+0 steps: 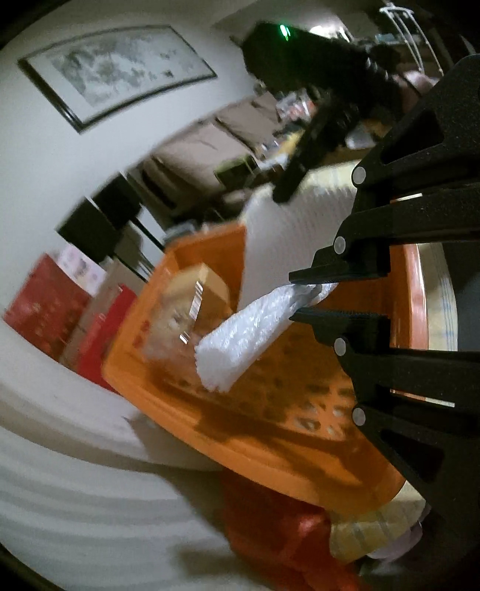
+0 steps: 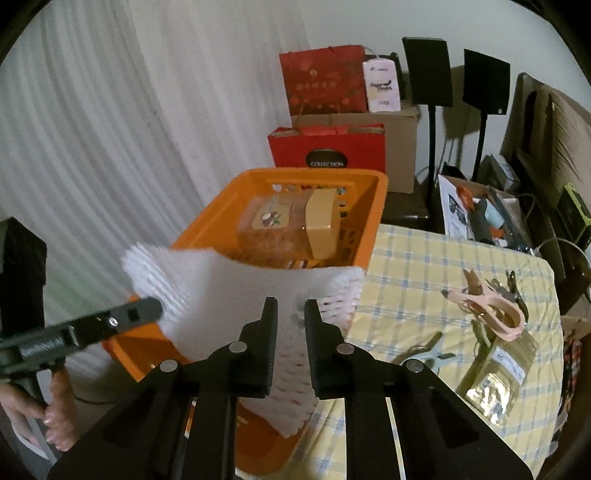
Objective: Organize objects
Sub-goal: 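Carry the foam sheet into the basket and open the left gripper, then move both grippers back to the table toward the clear snack packet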
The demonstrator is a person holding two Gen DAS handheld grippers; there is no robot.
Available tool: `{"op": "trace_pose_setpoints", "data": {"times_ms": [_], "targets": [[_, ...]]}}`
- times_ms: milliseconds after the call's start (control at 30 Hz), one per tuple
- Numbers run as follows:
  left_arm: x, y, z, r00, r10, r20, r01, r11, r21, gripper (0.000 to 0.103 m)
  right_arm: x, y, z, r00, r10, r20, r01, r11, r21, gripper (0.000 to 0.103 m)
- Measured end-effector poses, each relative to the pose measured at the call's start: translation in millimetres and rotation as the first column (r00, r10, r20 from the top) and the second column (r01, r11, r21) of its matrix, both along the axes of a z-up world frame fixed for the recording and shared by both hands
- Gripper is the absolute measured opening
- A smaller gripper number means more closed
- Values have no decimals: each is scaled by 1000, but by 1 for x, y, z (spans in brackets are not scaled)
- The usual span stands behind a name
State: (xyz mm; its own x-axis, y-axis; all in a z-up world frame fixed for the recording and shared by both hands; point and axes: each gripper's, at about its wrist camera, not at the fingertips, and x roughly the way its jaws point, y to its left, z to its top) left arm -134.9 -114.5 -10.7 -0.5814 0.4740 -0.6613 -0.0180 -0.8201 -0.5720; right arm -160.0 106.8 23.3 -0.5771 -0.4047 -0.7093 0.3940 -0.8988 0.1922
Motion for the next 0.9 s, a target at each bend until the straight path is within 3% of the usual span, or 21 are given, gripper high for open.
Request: {"op": "trace_pose_setpoints", "data": {"times_ms": [233,333,367,433,533,600,667,900], "targets": [[-12,2,-23,999,-4,48,10,993,-119,12,-13,-13,-25,999,-1,35,0,1000,31,13],[-14,8,-29,997,-12,81,29,975,-222,12,-16,-18,-35,999,0,54,-3,998,60,13],[-14,10,-30,996,-18,90,40,968,-249,12,-17,-20,-39,998,-3,59,-2,997,77,8],[-11,16,-29,996,-23,89,49,952,-303,13,-18,-23,-43,999,-3,51,-2,995,99,7],[-5,20,-22,995,-31,93,59,949,-309,27,-20,-26,-44,999,-7,52,1,992,128,7],[1,22,-16,997,-34,73,56,948,-315,44,-20,-25,-42,999,-11,48,4,992,128,10],[4,23,-9,998,-36,60,54,943,-330,52,-18,-23,-38,999,-16,33,12,991,132,13],[10,19,9,999,-38,21,43,948,-316,54,-10,-5,-19,999,-41,4,40,994,101,25]]}}
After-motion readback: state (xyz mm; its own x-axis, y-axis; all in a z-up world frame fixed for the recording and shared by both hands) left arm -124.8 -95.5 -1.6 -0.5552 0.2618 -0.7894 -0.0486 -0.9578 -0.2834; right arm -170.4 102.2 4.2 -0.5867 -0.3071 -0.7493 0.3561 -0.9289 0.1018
